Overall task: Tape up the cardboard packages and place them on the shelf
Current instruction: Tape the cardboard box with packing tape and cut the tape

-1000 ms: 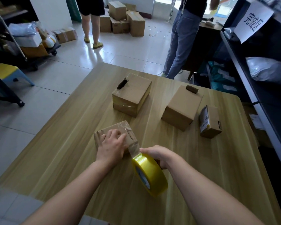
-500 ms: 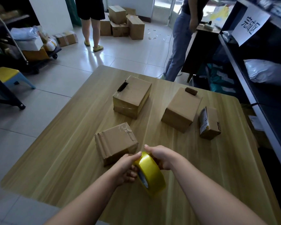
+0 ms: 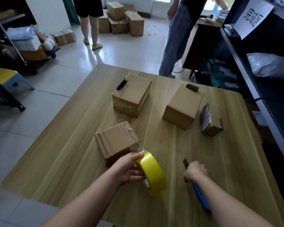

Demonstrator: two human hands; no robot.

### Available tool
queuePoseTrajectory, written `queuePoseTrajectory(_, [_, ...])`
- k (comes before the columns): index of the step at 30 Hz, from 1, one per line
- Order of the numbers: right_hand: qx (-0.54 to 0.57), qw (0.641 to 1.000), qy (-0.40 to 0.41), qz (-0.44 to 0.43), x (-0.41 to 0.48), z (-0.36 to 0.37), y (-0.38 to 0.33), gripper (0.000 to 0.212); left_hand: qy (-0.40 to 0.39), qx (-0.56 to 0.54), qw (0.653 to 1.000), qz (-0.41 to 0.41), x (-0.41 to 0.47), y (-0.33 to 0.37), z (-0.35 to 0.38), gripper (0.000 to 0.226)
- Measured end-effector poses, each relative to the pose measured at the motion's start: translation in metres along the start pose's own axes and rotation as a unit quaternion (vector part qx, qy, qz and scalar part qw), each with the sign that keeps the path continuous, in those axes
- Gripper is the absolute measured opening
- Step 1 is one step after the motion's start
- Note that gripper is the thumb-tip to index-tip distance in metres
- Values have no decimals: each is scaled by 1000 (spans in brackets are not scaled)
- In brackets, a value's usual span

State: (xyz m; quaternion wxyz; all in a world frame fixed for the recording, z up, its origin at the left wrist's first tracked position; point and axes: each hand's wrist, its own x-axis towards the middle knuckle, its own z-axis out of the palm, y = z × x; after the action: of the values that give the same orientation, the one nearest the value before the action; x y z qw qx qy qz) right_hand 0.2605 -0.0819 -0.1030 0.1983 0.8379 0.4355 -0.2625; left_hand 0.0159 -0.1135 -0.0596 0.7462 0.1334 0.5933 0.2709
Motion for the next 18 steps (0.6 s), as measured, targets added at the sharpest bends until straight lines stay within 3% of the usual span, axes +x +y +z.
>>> queuePoseTrajectory(6, [-18, 993, 80, -84, 0, 7, 6, 24, -1, -25, 1000, -1, 2, -1, 0, 44])
queuePoseTrajectory(9, [-7, 988, 65, -139, -11, -4, -6, 22, -2, -39, 999, -5, 2, -1, 0, 46])
queuePoseTrajectory(12, [72, 974, 38, -211, -19, -16, -30, 31, 3, -53, 999, 2, 1, -2, 1, 47])
queuePoseTrajectory(18, [219, 912, -5, -347, -43, -33, -75, 33, 4, -10, 1000, 28, -3, -7, 2, 42])
